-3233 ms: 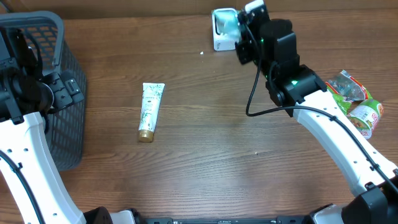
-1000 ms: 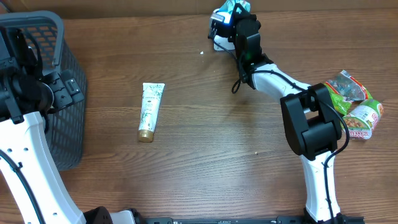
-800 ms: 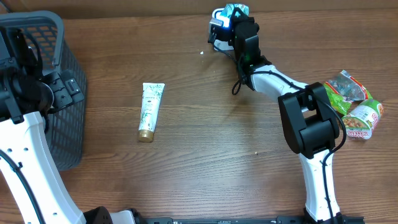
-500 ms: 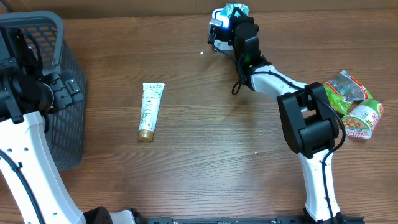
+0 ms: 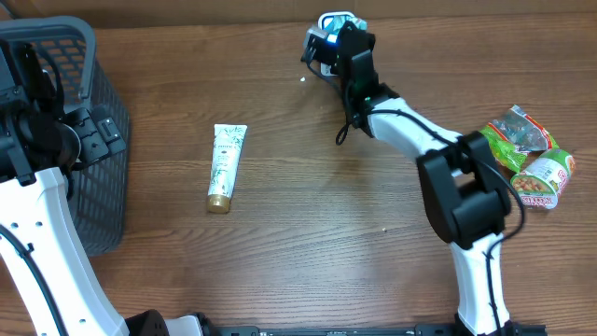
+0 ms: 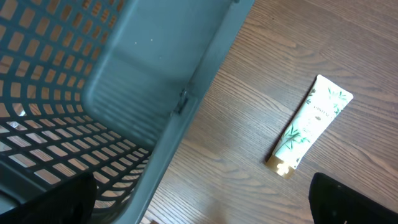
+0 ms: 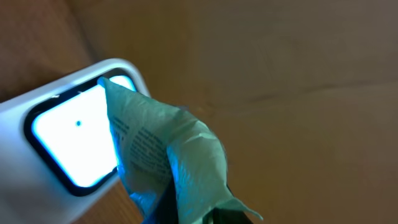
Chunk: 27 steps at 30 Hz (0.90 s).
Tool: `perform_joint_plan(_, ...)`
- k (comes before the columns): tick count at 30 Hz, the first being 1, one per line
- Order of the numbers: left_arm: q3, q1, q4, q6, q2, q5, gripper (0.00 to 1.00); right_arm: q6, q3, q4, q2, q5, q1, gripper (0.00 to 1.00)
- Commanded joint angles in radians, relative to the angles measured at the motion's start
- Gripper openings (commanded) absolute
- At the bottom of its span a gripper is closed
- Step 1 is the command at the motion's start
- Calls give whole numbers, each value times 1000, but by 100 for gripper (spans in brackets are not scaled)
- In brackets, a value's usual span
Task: Scan the item barcode
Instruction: 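Carry the wipes pack right and release it on the snack bag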
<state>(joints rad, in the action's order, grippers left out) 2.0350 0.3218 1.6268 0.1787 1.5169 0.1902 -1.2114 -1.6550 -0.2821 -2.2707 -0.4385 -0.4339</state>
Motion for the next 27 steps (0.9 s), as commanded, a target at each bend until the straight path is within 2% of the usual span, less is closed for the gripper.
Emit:
perform_joint_plan(1,0,5,-2,-19,0,-5,100,321,-26,86,209,-69,-1,4)
perform_joint_plan(6,0,5,-2,-19,0,-5,100,827,-26,435,401,-26,16,4)
perform_joint_plan(7,0,5,-1,-19,0,-5,100,953,-26,540,447,29,31,4)
perform_joint_plan(11,0,5,-1,-18,0,-5,100,1220,-26,812,548,321,109,4)
perform_joint_plan(12,0,5,-1,-19,0,-5,100,1326,-26,903,564,485,175,4)
perform_joint_plan(15,0,5,-1,-18,0,-5,100,1383,-24,1019,561,652,292,4)
perform_joint_plan(18,0,5,-2,-19,0,-5,100,1416,-20,1104,560,703,405,4)
perform_joint_plan(23,0,5,-2,-19,0,-5,100,1448,3,1160,552,668,599,4)
perform_joint_plan(27,0,5,-1,-19,0,-5,100,1448,52,1155,517,531,665,4)
